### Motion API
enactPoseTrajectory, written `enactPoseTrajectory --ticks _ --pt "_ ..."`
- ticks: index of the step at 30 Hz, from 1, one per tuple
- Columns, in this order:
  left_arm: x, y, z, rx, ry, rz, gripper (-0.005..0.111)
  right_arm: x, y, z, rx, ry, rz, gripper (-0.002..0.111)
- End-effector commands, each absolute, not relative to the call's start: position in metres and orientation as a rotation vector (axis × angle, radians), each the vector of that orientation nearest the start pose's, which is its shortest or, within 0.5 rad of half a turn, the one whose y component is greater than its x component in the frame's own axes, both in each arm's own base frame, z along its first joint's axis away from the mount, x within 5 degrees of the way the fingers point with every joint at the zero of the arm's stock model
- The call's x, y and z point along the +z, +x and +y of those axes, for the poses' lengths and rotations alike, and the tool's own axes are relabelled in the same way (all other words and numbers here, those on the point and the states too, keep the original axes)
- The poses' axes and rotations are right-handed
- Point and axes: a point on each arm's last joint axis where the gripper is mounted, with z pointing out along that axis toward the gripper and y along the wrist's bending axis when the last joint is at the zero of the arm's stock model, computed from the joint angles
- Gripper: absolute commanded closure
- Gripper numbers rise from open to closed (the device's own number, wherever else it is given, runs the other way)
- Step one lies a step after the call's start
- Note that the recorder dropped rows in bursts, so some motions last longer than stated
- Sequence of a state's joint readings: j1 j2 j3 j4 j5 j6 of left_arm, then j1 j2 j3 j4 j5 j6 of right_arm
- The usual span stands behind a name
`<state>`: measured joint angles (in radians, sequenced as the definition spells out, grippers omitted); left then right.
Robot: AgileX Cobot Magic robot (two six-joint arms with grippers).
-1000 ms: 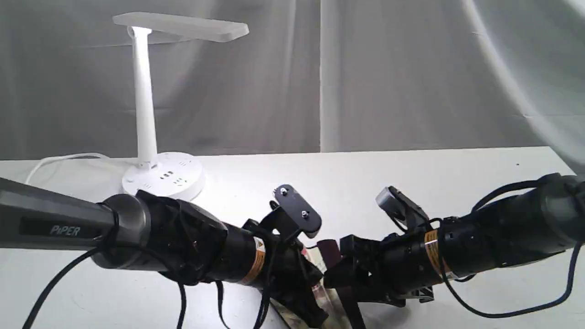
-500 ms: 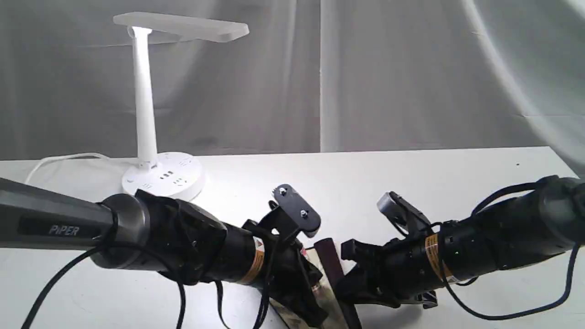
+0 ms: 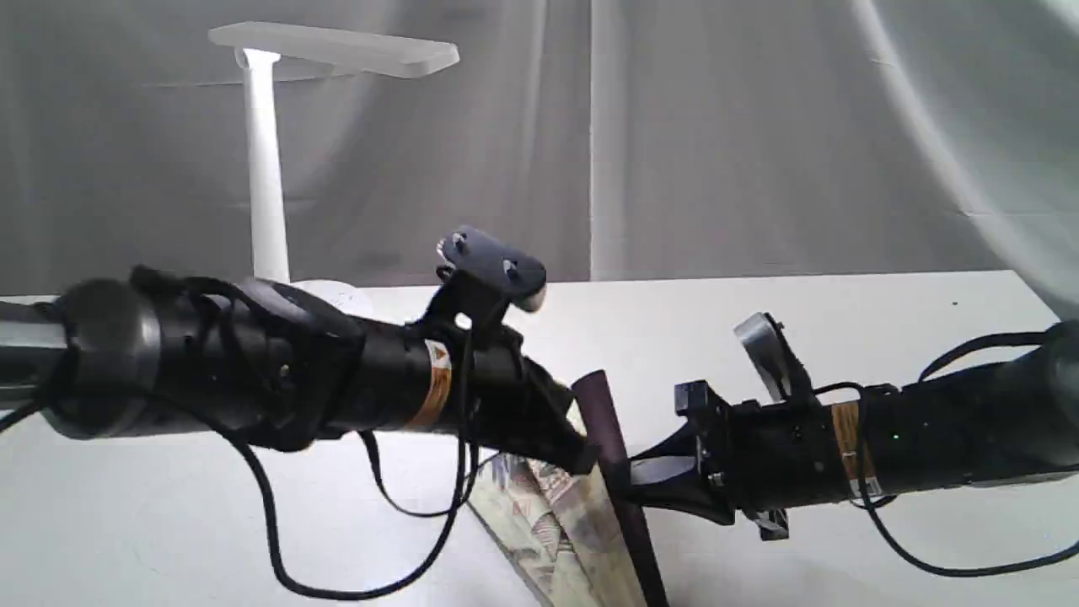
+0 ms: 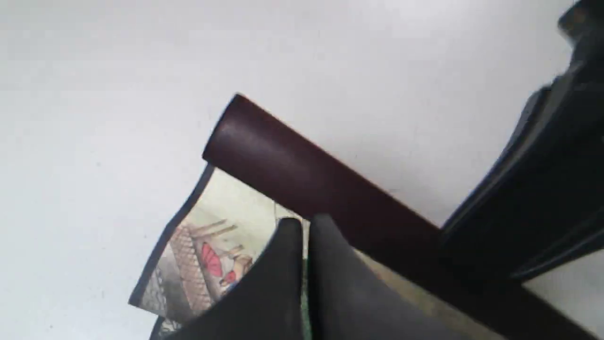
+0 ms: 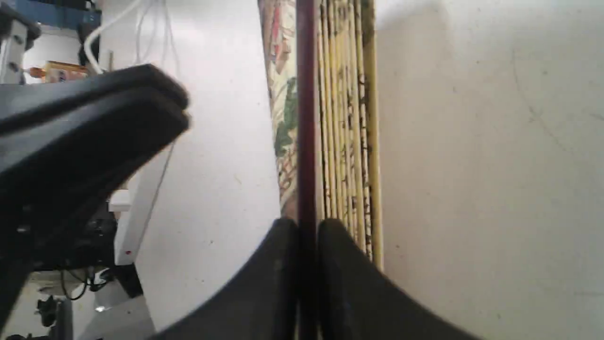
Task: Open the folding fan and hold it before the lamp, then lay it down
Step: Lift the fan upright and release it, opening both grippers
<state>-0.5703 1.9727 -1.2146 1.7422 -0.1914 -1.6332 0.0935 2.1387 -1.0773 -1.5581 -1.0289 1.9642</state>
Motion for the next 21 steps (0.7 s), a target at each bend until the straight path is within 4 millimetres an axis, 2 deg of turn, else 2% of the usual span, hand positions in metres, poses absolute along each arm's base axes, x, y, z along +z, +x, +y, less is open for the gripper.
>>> enactPoseTrajectory --ticks 1,5,9,14,18,21 --pt "0.199 0.345 -0.240 -0.500 0.747 2.114 0.107 0.116 0.364 0.107 1.610 -0.009 2.338 0.108" --pt "0.218 0.344 -0.233 -0.628 0.566 2.150 0.107 0.127 0.366 0.103 1.739 0.021 2.212 0.108" --pt "0.221 0.349 -0.212 -0.924 0.363 2.271 0.107 0.128 0.371 0.093 1.728 0.077 2.182 0.108" --pt "0.209 0.354 -0.159 -1.121 0.284 2.353 0.107 0.129 0.374 0.083 1.717 0.119 2.166 0.108" --pt "0.191 0.355 -0.116 -1.153 0.092 2.397 0.107 0.129 0.375 0.080 1.717 0.138 2.158 0.108" --pt "0.179 0.357 -0.107 -1.205 0.026 2.372 0.107 0.129 0.374 0.080 1.720 0.140 2.166 0.108"
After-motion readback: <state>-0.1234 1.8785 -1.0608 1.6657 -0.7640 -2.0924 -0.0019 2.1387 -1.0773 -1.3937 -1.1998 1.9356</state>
